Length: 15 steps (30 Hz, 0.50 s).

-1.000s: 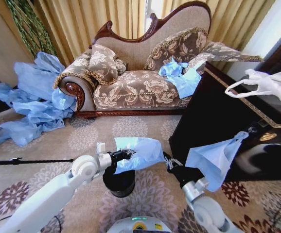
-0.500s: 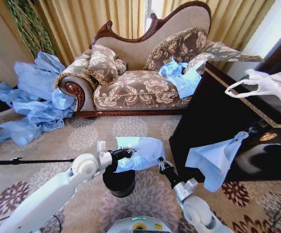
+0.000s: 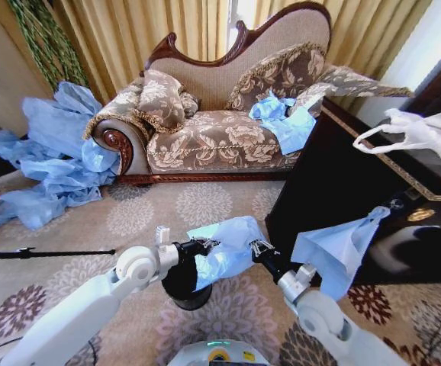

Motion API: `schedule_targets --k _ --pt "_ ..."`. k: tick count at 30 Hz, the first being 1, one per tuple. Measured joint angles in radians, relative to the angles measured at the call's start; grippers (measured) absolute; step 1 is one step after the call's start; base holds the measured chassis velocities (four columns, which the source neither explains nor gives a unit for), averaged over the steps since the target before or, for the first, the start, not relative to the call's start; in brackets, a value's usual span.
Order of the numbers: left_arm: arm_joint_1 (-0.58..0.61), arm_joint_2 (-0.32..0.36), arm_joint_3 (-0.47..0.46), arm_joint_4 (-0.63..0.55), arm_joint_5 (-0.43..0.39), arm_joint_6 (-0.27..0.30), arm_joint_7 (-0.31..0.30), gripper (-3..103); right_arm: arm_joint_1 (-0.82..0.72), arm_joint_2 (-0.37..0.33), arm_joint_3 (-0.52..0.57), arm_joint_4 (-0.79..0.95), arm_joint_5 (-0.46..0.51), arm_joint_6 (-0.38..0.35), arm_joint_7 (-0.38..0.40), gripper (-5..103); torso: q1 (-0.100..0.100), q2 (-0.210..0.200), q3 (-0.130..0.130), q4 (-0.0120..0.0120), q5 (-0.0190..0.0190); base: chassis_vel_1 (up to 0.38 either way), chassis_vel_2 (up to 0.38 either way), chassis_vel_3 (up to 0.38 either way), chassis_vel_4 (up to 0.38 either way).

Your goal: Place a garbage bag over the trash bin.

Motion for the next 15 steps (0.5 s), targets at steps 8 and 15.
schedule_targets --k 8,15 --pt "-0.114 0.087 0.072 0.068 0.088 -0.077 0.251 0 0.287 -0.079 -0.146 -0.035 0.411 -0.161 0.096 0 0.0 0.0 0.0 0.0001 0.0001 0.0 0.0 0.0 0.0" --pt "-0.243 0.111 0.153 0.117 0.094 -0.104 0.355 0 0.409 -0.01 -0.242 -0.085 0.531 -0.219 0.105 0 0.0 0.0 0.0 0.0002 -0.0001 0.0 0.0 0.0 0.0"
